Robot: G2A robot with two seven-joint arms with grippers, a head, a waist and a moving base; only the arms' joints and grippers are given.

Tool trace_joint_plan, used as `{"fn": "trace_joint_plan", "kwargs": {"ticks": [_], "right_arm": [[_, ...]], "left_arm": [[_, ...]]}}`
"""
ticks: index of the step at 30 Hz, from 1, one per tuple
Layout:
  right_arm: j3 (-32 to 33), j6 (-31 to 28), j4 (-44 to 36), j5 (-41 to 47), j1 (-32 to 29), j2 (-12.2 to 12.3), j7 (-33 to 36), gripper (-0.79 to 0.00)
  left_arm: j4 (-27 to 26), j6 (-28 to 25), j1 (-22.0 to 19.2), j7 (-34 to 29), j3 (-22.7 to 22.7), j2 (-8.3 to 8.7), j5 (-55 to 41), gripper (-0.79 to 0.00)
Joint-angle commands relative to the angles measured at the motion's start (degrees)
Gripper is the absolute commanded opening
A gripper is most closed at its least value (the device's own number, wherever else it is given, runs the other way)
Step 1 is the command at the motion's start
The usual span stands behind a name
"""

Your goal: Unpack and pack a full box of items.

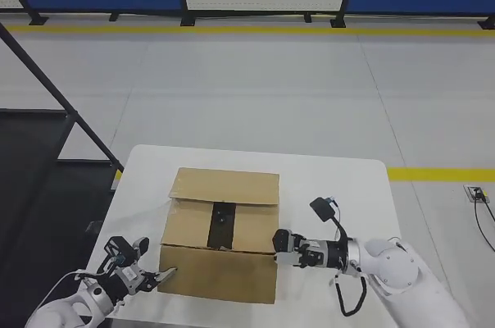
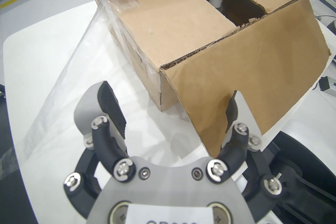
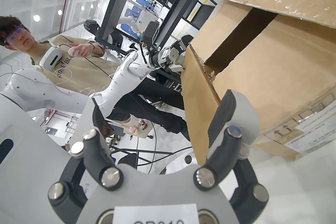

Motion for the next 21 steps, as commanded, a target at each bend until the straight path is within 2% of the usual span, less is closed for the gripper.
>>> {"fn": "trace_joint_plan", "kwargs": {"ticks": [1, 4, 9, 17, 21], "right_arm": [[0.06, 1.37, -0.08, -0.02, -0.36, -0.05, -1.52, 0.0], [-1.6, 7.18, 0.78, 3.27, 0.46, -0.7, -4.52, 0.0], [-5.3, 14.58, 7.9, 8.18, 6.34, -2.46, -7.98, 0.0], [-9.95, 18.56, 16.0, 10.48, 13.48, -4.98, -10.63, 0.0], [-11.55, 17.92, 19.23, 12.79, 17.12, -6.5, -12.76, 0.0]], "left_arm": [[0.0, 0.0, 0.0, 0.0, 0.0, 0.0, 0.0, 0.0], [0.0, 0.0, 0.0, 0.0, 0.0, 0.0, 0.0, 0.0], [-1.14, 0.9, 0.72, 0.53, 0.95, 0.01, -0.23, 0.0], [-1.87, 2.53, 0.81, 1.17, 2.63, 0.06, -0.3, 0.0], [-1.98, 2.85, 0.9, 1.34, 3.01, 0.15, -0.52, 0.0]]}}
